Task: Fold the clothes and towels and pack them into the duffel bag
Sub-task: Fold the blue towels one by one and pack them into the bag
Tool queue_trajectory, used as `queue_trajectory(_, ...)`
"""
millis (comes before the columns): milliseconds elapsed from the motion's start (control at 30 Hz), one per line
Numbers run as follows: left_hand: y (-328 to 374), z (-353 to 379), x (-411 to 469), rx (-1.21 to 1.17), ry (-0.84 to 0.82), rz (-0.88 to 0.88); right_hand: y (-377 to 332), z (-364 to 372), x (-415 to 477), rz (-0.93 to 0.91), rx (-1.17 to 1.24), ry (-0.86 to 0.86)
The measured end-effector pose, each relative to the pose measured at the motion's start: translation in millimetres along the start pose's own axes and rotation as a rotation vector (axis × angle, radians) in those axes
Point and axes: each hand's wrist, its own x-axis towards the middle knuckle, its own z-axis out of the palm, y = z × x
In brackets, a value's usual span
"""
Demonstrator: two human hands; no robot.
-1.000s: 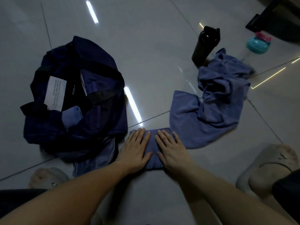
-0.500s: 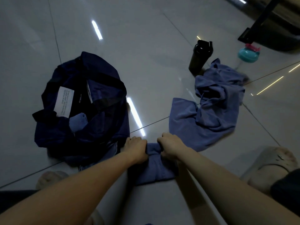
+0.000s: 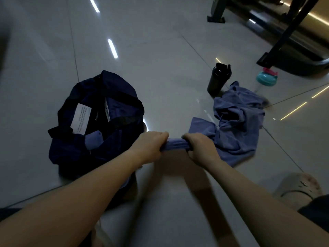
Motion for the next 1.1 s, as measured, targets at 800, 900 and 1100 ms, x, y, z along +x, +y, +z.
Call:
queue_trajectory(800, -20.9, 77.0, -23.0, -0.514, -0.12, -0.546, 4.2, 49.0, -41.8, 0.389, 0.324, -0.319)
queue_trajectory(900, -21.1, 80.3, -16.8, -0.534, -0.084, -0.622, 7.3, 46.8, -31.5, 0.486, 0.405, -0.317)
queue_trajectory(1100, -15.6, 87.0, -4.4, -0.479, -0.083, -0.638, 6.4, 55.6, -19.0, 0.628, 0.374, -0.284)
